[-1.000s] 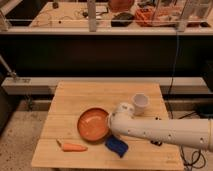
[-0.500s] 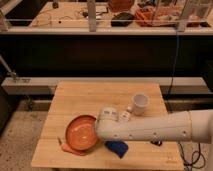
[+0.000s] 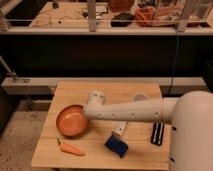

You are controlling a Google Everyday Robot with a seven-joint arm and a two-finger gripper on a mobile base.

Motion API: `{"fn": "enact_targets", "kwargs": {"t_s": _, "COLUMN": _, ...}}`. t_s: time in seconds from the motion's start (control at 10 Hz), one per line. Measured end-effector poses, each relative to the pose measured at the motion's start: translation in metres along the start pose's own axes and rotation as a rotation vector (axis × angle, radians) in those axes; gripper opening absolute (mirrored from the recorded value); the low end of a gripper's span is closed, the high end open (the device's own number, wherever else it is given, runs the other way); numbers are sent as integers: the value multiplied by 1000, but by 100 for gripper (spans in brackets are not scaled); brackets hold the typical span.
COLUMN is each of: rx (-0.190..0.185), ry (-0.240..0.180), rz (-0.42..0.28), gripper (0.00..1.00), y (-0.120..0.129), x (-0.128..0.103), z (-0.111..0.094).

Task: Drag the ceramic bowl in a circle

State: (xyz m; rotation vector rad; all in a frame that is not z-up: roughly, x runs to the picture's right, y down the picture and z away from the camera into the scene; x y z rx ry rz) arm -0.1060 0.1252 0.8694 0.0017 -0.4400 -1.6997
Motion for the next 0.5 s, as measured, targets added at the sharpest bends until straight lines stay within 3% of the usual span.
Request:
{"fn": "enact_targets", "kwargs": {"t_s": 0.2, "rx": 28, "ry": 33, "rz": 22, "gripper": 0, "y": 13, "x": 35, "z": 10}}
{"fn": "enact_targets", "kwargs": {"t_s": 0.5, "rx": 19, "ry": 52, "rz": 106, "gripper": 0, "y": 54, "x": 43, "z": 6}}
